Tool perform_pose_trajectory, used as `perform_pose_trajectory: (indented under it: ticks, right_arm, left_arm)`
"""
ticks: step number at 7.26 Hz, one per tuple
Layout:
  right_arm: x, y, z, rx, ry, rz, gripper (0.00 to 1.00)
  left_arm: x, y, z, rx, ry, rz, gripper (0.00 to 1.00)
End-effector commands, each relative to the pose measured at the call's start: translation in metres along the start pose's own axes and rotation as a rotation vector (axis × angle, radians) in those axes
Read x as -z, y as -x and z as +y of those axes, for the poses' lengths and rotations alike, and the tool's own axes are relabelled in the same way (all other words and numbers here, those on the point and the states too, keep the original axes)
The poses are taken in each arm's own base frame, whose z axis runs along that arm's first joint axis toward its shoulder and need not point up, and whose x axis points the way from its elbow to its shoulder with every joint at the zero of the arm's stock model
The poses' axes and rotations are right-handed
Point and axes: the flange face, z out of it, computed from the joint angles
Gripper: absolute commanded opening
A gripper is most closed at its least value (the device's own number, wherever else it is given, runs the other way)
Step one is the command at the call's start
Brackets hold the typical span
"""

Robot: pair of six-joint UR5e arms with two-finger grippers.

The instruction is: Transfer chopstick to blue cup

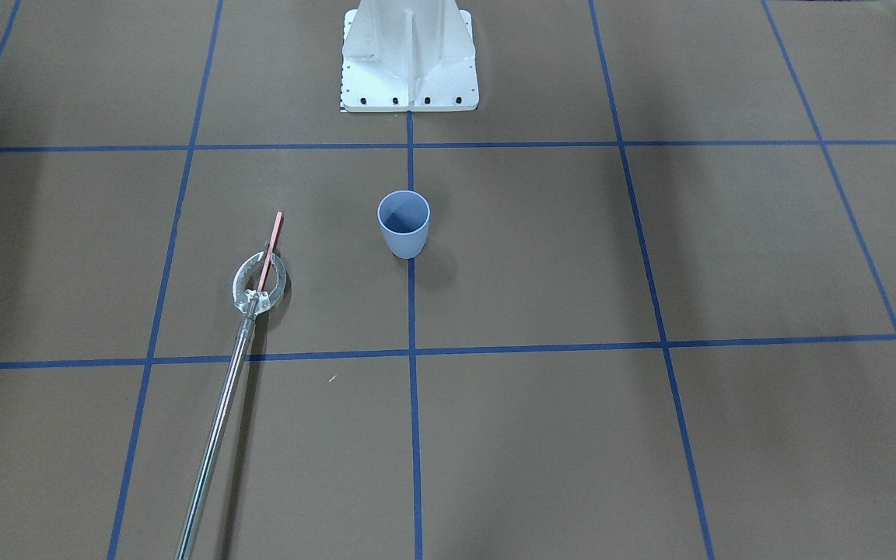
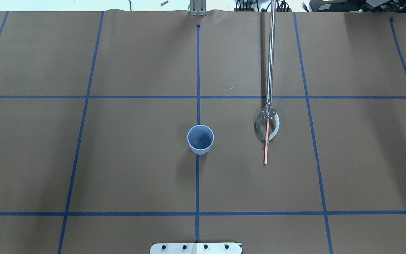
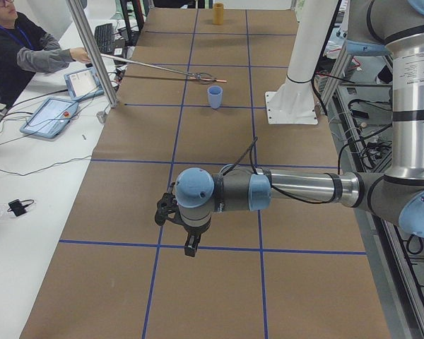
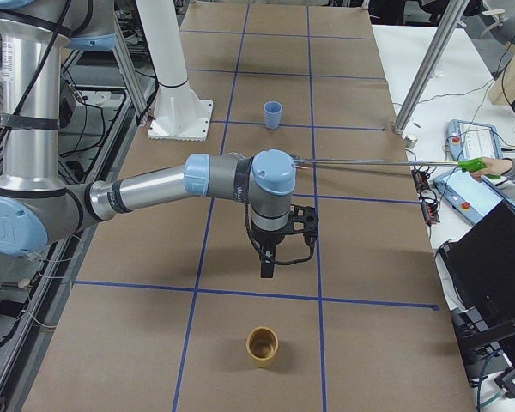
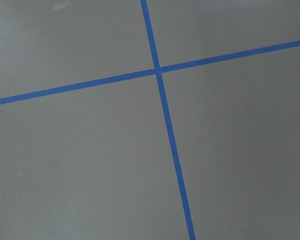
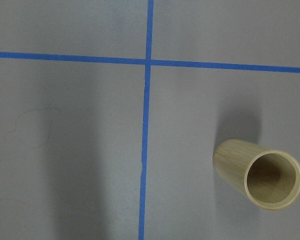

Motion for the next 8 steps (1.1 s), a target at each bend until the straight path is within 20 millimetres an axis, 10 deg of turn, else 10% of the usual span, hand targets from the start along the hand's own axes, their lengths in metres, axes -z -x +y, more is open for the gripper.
perform_pose_trajectory:
  ticks: [1,8]
  right_arm:
    - [0.0010,0.0008,-0.0006,0.003,-0.003,0.001,1.00]
    - [0.0056,0.0057,0.0060,0.019,-0.012,0.001,1.00]
  left_arm:
    - [0.0002,-0.0001,0.0000,0.000,0.000,0.000,0.98]
    - [-0.0043,0.0041,0.0038,0.011,0.010,0.002,0.98]
